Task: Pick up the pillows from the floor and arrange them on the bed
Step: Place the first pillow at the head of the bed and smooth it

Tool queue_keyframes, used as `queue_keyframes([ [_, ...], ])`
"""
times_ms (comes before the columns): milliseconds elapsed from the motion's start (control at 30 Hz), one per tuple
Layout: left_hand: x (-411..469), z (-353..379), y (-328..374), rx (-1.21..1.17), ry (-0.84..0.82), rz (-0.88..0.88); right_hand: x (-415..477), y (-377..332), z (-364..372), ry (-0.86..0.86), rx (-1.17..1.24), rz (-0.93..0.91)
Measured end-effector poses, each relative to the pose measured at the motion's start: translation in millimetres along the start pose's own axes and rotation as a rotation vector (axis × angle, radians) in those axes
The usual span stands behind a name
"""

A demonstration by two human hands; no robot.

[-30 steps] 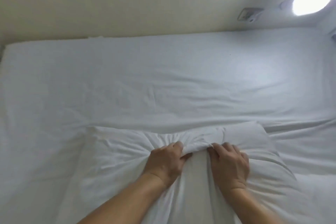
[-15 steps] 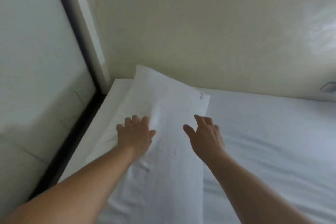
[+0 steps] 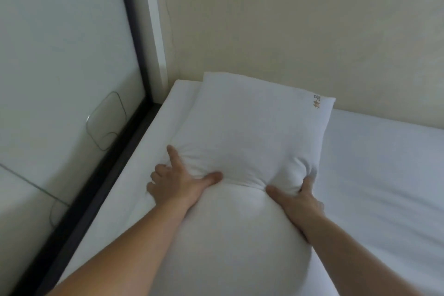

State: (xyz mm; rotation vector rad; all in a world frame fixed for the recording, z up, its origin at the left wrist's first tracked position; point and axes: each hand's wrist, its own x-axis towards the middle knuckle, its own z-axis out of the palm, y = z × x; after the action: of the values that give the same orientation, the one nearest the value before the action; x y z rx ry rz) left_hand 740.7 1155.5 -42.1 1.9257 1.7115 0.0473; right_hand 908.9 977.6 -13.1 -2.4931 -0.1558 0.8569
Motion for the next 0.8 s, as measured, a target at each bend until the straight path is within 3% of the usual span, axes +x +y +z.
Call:
queue_keyframes([
  [67, 14, -6, -4, -0.087, 0.002, -0.043, 5, 1, 1, 0.038, -0.001, -0.044],
  [167, 22, -28, -6, -0.408, -0.099, -0.017, 0, 1, -4, 0.181, -0.022, -0.143],
  [333, 12, -73, 8, -0.439, 0.257, 0.251, -20, -27, -24, 0.421, 0.094, -0.337],
  [400, 13, -89, 8, -0.458, 0.28, 0.278, -26, -38, -28, 0.438, 0.118, -0.387],
  [500, 19, -96, -12, -0.392, 0.153, 0.193, -33, -47, -22, 0.343, 0.068, -0.341],
  [600, 13, -85, -46, -0.245, -0.119, -0.022, -30, -28, -16, 0.172, 0.003, -0.087],
  [667, 1, -78, -68, -0.352, -0.237, -0.126, -35, -4, -11, 0.033, 0.03, 0.033],
  [800, -16, -72, -84, -0.421, -0.222, -0.187, -61, 32, 6, -0.073, 0.124, 0.163],
])
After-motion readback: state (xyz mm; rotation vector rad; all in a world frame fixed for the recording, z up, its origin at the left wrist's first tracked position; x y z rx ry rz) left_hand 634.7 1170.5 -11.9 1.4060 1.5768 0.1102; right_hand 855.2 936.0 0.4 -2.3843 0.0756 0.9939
